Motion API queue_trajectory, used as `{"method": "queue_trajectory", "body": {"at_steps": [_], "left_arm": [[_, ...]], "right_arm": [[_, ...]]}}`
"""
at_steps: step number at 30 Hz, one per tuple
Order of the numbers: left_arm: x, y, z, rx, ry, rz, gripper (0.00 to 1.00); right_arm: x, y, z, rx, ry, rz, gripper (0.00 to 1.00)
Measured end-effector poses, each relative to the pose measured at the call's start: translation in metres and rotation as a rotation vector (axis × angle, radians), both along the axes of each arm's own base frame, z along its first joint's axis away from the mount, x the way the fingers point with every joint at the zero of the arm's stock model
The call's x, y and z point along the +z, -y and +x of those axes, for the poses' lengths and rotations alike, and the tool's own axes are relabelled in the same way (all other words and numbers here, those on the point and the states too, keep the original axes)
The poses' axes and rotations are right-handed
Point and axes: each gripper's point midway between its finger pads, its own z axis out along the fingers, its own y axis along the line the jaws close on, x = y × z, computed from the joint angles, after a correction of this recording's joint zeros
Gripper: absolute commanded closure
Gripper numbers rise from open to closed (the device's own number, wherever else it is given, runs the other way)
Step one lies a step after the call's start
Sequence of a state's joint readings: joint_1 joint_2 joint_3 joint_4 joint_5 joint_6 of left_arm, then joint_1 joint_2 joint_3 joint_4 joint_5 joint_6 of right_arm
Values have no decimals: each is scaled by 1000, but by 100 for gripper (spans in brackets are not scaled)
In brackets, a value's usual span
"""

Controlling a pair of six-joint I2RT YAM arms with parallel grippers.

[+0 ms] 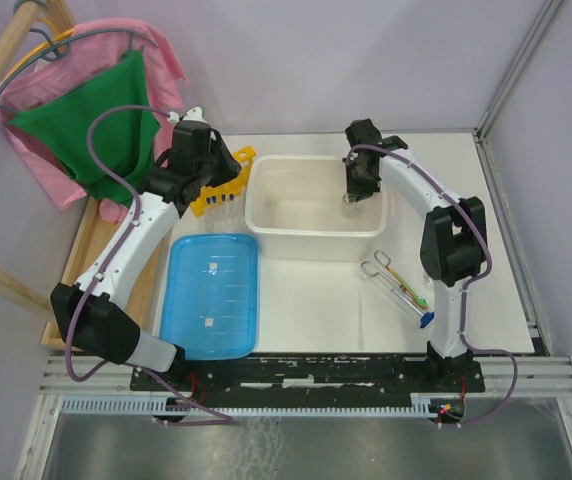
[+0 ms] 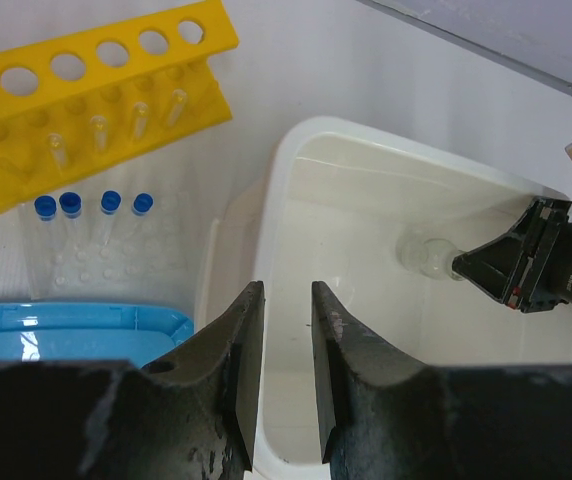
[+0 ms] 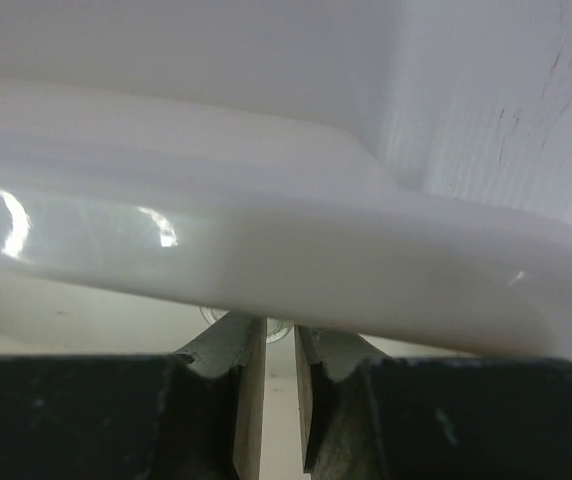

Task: Organize the chemistry lab equipment
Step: Place the chemistry item in the storage box.

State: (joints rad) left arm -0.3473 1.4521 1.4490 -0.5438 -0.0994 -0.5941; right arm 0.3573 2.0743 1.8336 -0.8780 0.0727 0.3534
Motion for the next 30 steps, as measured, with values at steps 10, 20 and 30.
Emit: {"method": "queue_trajectory", "body": {"at_steps": [10,20,30], "left_arm": [[-5,1,2,-1,-13,4,67],[-7,1,2,-3,-15,3,67],[-15,3,0,-12,-37,4,67]], "right_arm": [[-4,4,2,-8,16,-33,64],[-1,5,6,-11,45,-36,65],[44,-1,2,5,130,32,66]]}}
